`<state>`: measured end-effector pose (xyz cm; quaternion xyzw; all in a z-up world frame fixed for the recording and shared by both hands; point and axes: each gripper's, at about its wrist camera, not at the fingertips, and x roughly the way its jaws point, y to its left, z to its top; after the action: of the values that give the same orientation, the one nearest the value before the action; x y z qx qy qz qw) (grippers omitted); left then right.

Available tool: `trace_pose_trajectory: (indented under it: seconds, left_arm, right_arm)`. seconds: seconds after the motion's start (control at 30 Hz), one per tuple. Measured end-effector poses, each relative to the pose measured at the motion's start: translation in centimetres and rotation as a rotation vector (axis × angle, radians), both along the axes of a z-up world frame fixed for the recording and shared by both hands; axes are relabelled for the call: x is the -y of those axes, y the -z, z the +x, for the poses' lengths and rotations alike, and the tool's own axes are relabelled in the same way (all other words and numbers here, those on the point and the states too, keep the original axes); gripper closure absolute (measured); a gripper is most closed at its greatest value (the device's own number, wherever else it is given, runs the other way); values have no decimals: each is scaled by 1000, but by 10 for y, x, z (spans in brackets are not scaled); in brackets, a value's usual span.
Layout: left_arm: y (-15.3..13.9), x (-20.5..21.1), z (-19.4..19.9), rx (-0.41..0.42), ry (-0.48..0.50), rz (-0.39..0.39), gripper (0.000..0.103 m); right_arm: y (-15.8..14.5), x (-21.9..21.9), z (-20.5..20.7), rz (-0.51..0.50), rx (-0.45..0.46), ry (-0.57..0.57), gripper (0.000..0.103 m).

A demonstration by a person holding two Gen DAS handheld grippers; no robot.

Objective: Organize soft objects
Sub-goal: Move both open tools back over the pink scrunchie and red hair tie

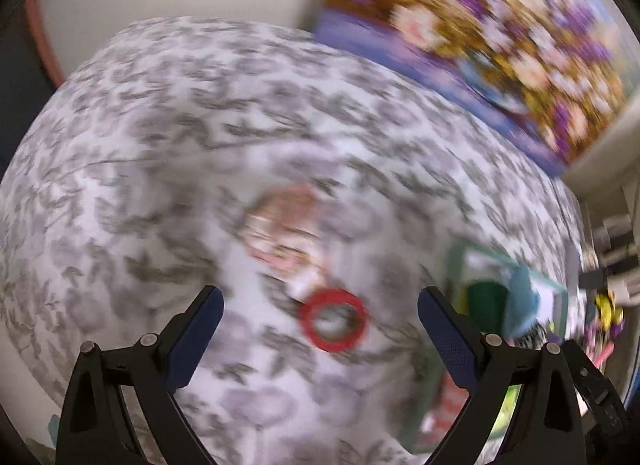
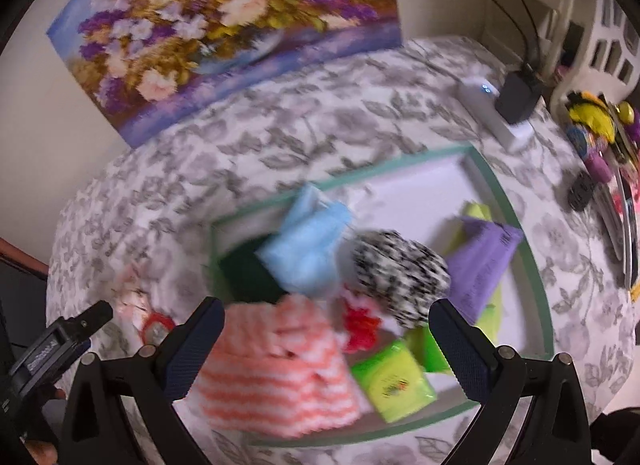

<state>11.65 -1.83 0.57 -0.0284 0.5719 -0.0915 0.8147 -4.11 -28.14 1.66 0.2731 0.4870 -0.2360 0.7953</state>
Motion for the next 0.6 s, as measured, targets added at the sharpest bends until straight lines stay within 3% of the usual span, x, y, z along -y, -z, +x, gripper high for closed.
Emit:
trace_pose_trajectory:
  seconds: [0.33,0.6]
  left_arm:
    - [-2,-83,28,26,-183,5,5]
    - [24,-90,39,-52,-172,33,5]
  right_arm:
    - [-6,-82,65,1,55,-190,0]
    - [14,-132,99,2,21,-307,0]
